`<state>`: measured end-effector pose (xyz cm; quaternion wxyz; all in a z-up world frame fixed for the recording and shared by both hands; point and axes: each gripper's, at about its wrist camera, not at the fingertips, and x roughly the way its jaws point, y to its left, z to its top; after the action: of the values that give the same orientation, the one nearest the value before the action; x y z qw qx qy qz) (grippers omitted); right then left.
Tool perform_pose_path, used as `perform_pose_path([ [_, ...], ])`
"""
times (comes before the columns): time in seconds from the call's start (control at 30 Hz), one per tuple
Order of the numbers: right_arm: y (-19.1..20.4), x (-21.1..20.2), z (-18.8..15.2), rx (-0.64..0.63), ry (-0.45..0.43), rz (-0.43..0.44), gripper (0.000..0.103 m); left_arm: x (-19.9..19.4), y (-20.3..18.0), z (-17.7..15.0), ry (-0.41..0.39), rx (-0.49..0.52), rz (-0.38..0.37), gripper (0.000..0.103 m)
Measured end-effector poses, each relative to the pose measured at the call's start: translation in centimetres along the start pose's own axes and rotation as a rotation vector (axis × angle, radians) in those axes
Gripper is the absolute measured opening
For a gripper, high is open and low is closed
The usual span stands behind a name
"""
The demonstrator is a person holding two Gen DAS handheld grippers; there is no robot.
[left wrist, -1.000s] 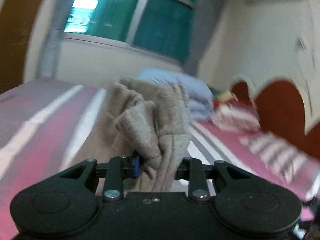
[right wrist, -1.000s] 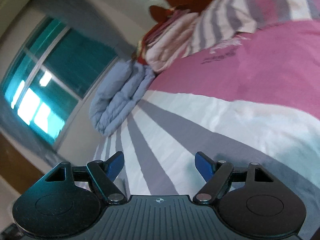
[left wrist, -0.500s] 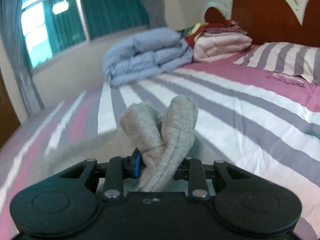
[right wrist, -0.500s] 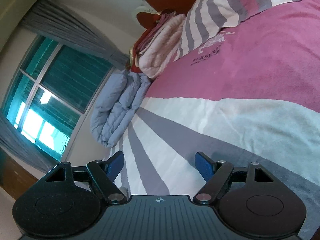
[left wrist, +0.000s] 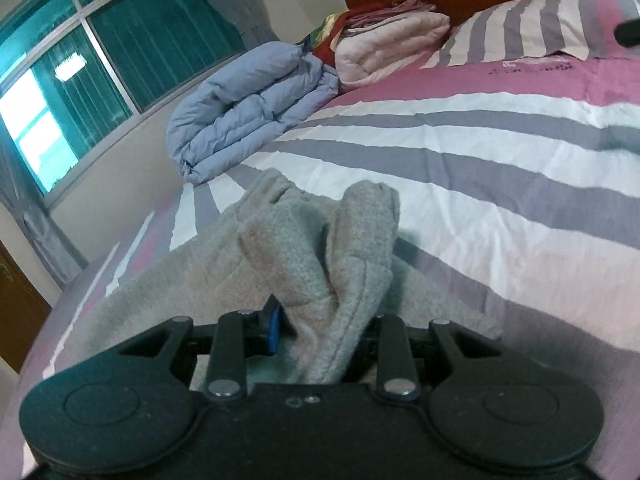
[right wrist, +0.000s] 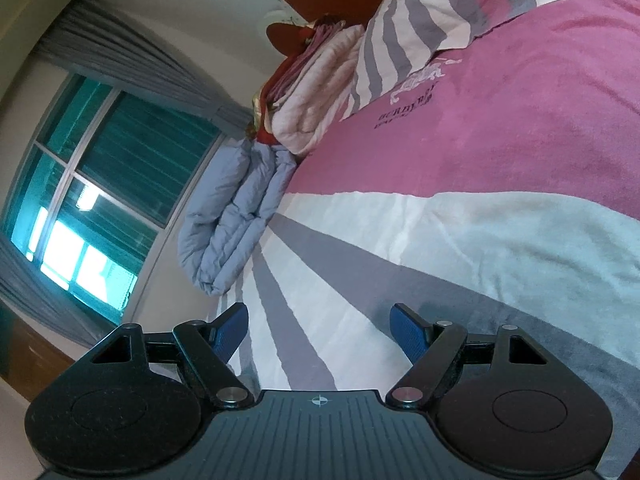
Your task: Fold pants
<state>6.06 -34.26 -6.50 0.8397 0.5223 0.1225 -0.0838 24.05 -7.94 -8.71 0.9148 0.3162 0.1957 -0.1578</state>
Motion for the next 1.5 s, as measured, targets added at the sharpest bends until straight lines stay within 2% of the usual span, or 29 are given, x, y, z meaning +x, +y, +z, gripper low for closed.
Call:
perform_pose_path([
  [0.13,0.5,0.2,-0.2,-0.032,0.016,-0.006,0.077,-0.6,-0.5,-0.2,-0.008,0.008,0.032,0.022],
  [0.4,0.9,2.7,-1.0,-0.093,0.063,-0.082,0.077,-1.1,-0.3,-0.3,-0.003,-0.023,0.047,0.029],
  [0.6,1.0,3.2,-1.2,-0.117,0.064,-0.095,0.077,-1.2,0.5,-0.4,0.001,-0.05,0.071,0.051],
  [0.7,0.9,3.2,-1.2,-0.12,0.068,-0.093,0.077,-2.7,1.4,-0.8,-0.028,-0.039,0.074,0.058],
  [0.73,1.0,3.2,-1.2,-0.121,0.069,-0.093,0.077,-3.4,1.9,-1.3,-0.049,-0.044,0.075,0.064],
  [0.8,1.0,3.2,-1.2,-0.122,0.069,-0.09,0.077,-4.9,3.3,-2.8,-0.066,-0.048,0.079,0.068],
  [0.97,1.4,3.1,-1.3,-0.137,0.072,-0.084,0.077,-9.3,7.8,-7.7,-0.125,-0.112,0.09,0.071],
  [1.1,2.3,3.3,-1.8,-0.185,0.084,-0.078,0.077,-12.2,11.1,-11.3,-0.084,-0.206,0.148,0.067],
  [1.13,2.5,3.3,-2.0,-0.199,0.085,-0.075,0.077,-12.4,11.8,-12.0,-0.06,-0.228,0.153,0.063],
  [1.2,3.0,3.3,-2.3,-0.225,0.085,-0.074,0.077,-12.4,13.0,-12.9,-0.016,-0.273,0.16,0.056],
  [1.33,3.8,3.5,-2.9,-0.26,0.098,-0.075,0.077,-11.3,14.4,-13.2,0.032,-0.35,0.154,0.055],
  [1.43,4.7,3.4,-3.5,-0.313,0.106,-0.071,0.077,-9.4,15.5,-13.4,0.097,-0.377,0.167,0.047],
  [1.5,5.2,3.2,-3.7,-0.348,0.107,-0.064,0.077,-8.8,16.7,-14.0,0.109,-0.429,0.156,0.047],
])
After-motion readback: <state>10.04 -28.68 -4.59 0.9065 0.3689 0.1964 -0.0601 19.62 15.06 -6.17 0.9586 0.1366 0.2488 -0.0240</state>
